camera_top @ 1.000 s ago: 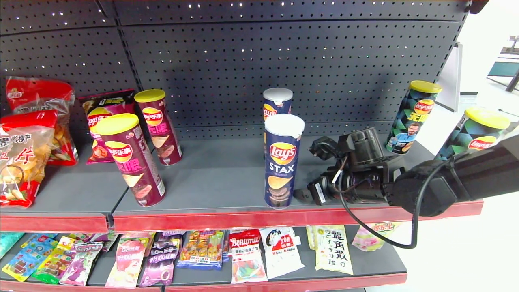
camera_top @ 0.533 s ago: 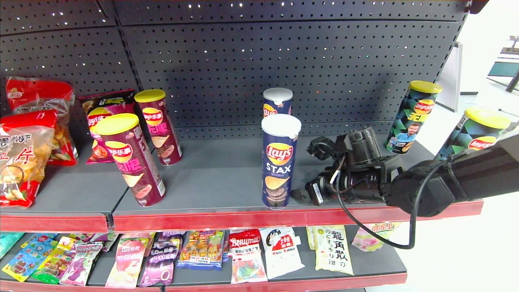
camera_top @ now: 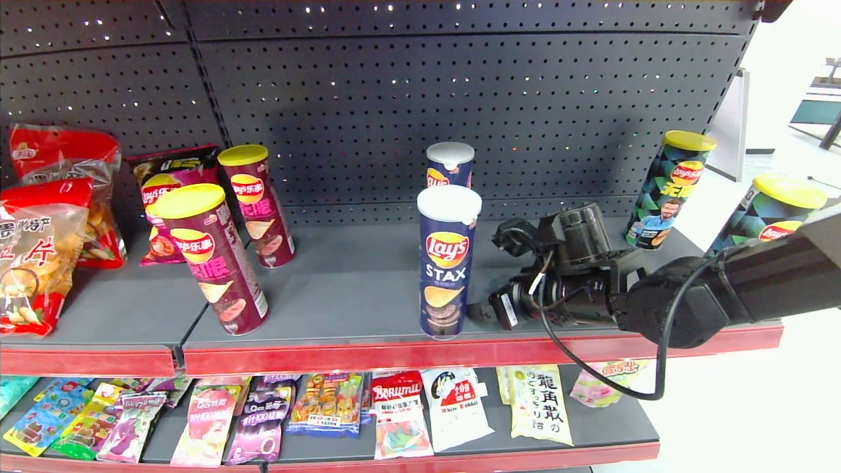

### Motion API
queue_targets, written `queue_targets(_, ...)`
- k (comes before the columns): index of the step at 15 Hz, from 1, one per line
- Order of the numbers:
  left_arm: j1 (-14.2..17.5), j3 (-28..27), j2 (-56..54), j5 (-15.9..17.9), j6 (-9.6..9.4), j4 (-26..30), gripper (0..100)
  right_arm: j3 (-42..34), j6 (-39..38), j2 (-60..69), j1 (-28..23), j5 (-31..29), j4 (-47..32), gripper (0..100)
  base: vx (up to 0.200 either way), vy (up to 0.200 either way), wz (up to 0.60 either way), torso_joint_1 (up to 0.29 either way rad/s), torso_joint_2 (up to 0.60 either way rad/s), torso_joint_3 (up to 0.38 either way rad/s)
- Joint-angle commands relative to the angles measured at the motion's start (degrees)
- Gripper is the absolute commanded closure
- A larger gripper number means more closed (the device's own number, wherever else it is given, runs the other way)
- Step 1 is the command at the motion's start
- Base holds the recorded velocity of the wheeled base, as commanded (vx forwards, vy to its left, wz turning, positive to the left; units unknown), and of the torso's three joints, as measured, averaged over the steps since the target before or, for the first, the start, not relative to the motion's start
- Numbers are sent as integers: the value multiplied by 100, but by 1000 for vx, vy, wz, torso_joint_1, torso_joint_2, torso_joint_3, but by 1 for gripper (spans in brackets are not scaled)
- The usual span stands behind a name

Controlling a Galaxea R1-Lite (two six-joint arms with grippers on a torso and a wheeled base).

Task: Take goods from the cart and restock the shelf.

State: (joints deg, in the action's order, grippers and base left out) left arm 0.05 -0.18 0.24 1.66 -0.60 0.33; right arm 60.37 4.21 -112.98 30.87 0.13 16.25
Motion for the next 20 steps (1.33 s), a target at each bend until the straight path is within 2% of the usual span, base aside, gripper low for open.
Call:
queue_targets(1,4,1,2,1,-2,2,0,10,1,-22,42,4,1,0,0,0,0,0,0,0)
queue_targets(20,4,1,2,1,-2,2,0,-34,1,75,25,-5,1,0,0,0,0,0,0,0)
